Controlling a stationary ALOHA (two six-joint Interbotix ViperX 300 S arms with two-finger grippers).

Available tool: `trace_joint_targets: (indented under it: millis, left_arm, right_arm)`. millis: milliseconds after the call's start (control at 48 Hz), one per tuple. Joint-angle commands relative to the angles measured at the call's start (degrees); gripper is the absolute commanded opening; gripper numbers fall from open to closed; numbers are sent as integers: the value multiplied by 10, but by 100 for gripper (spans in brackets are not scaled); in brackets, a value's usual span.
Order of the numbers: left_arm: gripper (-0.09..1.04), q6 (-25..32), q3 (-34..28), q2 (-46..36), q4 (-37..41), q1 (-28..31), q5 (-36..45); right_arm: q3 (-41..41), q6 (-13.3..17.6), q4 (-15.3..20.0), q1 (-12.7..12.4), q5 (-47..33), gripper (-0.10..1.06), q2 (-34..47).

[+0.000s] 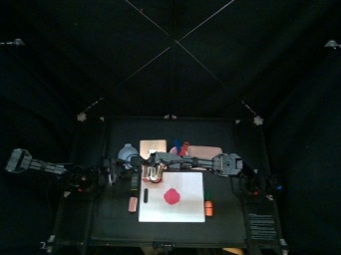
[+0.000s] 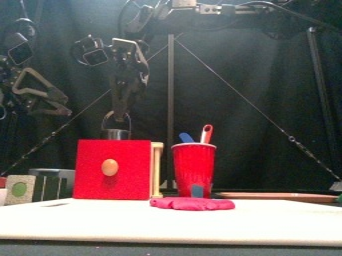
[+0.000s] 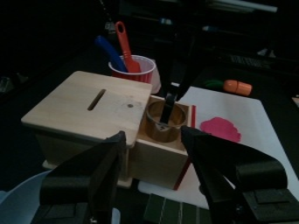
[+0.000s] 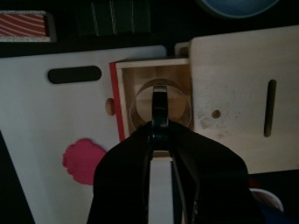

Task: Get the cutter from the drawer then cut the dough then place the extra dough in the bowl
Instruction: Place the cutter on the board

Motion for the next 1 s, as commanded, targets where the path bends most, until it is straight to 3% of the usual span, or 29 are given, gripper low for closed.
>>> trace_joint_targets:
  millis: [21, 208, 583, 708, 792, 1000]
  left_arm:
    - [88, 1, -5, 2, -2, 4, -2]
    - [88, 1, -6, 2, -2, 7, -2]
    - [88, 1, -5, 2, -3, 10, -2]
    - [88, 1, -5, 2, -4, 11, -2]
    - [88, 1, -5, 2, -4, 11, -2]
    - [88, 1, -10, 2, -4, 18, -2]
  right_arm:
    - [-34, 10, -4, -2, 11, 56, -25]
    - [-57, 25, -34, -3, 39, 55, -40]
    - [-3, 37, -5, 5, 60, 56, -112]
    - [73, 60, -7, 10, 65, 55, -160]
    - [146, 91, -11, 12, 56, 55, -197]
    - [332, 162, -7, 33, -40, 55, -295]
